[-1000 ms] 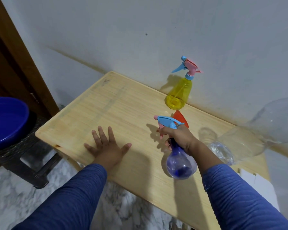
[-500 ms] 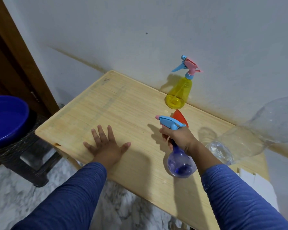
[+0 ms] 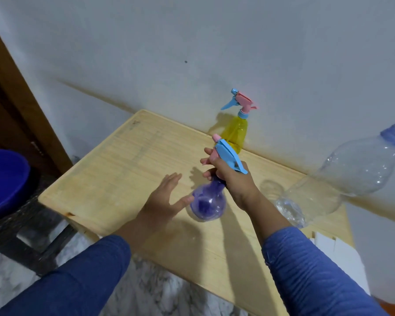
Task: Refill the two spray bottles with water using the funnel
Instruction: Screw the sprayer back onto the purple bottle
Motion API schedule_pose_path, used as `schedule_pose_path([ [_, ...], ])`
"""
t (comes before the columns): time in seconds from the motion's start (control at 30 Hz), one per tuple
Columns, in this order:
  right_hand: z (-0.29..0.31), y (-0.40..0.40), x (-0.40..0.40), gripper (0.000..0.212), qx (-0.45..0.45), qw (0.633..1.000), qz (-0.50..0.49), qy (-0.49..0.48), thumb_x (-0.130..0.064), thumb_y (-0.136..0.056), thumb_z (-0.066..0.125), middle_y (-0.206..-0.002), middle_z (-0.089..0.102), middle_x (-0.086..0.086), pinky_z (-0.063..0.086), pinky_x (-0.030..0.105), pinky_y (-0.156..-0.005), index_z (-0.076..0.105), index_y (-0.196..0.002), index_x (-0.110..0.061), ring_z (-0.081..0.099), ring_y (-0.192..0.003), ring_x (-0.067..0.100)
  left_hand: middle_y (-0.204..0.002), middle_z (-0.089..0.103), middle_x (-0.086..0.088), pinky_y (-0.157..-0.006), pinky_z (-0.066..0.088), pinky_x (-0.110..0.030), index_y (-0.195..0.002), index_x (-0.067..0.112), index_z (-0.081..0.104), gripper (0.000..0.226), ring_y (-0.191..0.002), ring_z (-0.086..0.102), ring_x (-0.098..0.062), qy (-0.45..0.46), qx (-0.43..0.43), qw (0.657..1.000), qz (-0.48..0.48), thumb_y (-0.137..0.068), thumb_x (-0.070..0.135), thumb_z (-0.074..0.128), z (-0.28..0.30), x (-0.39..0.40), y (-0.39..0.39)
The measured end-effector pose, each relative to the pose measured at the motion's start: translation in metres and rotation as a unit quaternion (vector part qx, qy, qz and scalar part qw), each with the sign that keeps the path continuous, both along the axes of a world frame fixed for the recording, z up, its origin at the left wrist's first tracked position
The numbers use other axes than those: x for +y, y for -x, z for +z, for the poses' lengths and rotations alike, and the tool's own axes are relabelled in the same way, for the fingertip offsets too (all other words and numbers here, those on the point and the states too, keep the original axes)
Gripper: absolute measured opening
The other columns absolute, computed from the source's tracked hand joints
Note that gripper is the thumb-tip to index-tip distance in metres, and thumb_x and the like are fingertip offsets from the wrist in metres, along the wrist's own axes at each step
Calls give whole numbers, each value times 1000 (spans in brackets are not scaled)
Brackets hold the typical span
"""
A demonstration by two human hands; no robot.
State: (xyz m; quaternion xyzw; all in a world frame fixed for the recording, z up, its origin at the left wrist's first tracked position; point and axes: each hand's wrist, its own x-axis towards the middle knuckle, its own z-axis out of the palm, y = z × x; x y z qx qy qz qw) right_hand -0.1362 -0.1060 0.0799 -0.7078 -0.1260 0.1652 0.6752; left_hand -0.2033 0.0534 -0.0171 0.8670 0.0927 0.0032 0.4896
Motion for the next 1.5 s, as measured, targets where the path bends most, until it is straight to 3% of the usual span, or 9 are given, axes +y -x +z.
schedule_pose_path([
  [0.13,19,-5,11,27,-9,1000,6,-29,-19,-92,57,-100,67,3,49,25,-72,62,-102,-44,62,-73,17,-136,46,13,-108,35,-23,-143,27,34,101,-126,43,3,93,-6,994,-54,-57,49,82,26,-7,-5],
  [0.3,24,-19,19,16,-54,998,-40,-20,-22,-83,70,-89,68,2,48,31,-82,69,-96,-32,61,-83,12,-94,60,36,-81,43,-2,-111,42,51,61,-91,56,22,118,-66,990,-41,-69,12,82,45,-5,-21],
  [0.4,12,-27,23,17,-74,995,-64,15,-22,-81,73,-90,66,-12,50,26,-80,67,-97,-24,59,-82,2,-104,63,24,-85,46,-7,-119,36,52,63,-93,59,16,131,-88,987,-3,-66,23,83,49,2,-35],
  [0.53,-17,-42,32,42,-123,983,-73,111,-28,-86,67,-123,59,-16,37,-1,-82,57,-126,-25,52,-111,-2,-101,65,19,-78,43,-2,-111,33,54,52,-83,60,19,138,-100,984,46,-71,12,80,50,17,-63],
  [0.67,-36,-73,50,41,-147,976,-109,114,-15,-84,69,-120,62,-6,40,13,-95,59,-124,-15,55,-112,5,-115,65,8,-78,41,1,-130,18,53,71,-93,62,6,147,-82,985,38,-66,12,83,42,35,-102],
  [0.97,-74,-156,97,41,-113,974,-177,81,-2,-84,66,-115,65,2,47,30,-96,58,-123,-10,62,-105,16,-104,62,21,-71,46,-4,-126,27,51,79,-87,61,15,157,-71,985,-26,-59,-1,83,10,82,-203],
  [1.1,-85,-180,111,44,-104,973,-183,91,3,-82,65,-114,64,1,47,33,-98,58,-122,-14,62,-105,16,-108,61,23,-90,49,-20,-134,24,50,91,-101,62,2,154,-63,986,-7,-48,23,81,-7,91,-225],
  [1.33,-93,-190,120,47,-82,974,-182,107,4,-82,64,-115,64,-2,46,36,-101,57,-124,-15,61,-108,16,-115,57,21,-95,49,-27,-136,24,48,93,-105,60,-3,131,-75,988,13,-50,23,85,-21,98,-234],
  [1.5,-92,-190,119,47,-90,972,-181,123,3,-81,64,-113,65,-1,47,39,-101,59,-123,-17,62,-107,20,-115,56,22,-89,44,-12,-136,25,46,88,-101,56,5,125,-77,989,-1,-59,13,86,-20,99,-234],
])
